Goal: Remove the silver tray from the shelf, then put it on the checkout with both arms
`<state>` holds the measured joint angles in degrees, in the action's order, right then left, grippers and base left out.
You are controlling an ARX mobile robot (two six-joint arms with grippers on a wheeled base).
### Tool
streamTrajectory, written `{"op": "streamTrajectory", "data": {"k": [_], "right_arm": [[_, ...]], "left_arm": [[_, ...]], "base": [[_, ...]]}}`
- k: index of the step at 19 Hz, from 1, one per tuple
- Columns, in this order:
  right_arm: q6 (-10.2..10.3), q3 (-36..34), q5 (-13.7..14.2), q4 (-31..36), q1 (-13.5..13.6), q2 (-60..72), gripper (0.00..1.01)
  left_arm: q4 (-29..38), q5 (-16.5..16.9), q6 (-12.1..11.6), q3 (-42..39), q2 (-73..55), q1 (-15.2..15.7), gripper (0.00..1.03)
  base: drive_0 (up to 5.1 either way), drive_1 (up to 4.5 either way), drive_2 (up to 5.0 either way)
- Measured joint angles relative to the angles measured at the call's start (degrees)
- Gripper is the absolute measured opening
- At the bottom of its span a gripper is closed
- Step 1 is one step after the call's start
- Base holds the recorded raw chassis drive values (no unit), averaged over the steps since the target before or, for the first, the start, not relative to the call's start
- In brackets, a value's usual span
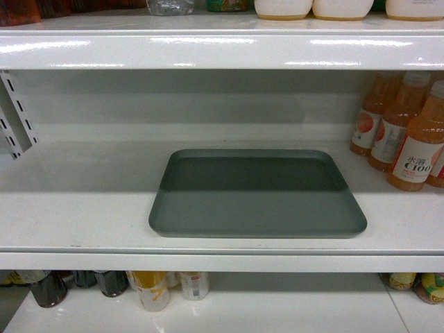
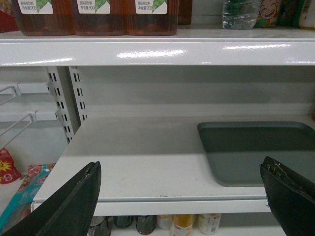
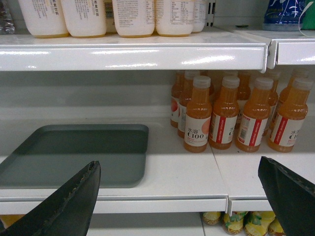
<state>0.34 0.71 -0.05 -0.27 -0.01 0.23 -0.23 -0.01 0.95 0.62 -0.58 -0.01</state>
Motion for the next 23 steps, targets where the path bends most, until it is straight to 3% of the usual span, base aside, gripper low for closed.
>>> {"op": "streamTrajectory", "data": {"k": [23], "right_arm": [[0.0,0.0,0.0,0.0,0.0,0.0,0.98]], "left_arm": [[0.0,0.0,0.0,0.0,0.0,0.0,0.98]], "base": [[0.0,0.0,0.0]]}}
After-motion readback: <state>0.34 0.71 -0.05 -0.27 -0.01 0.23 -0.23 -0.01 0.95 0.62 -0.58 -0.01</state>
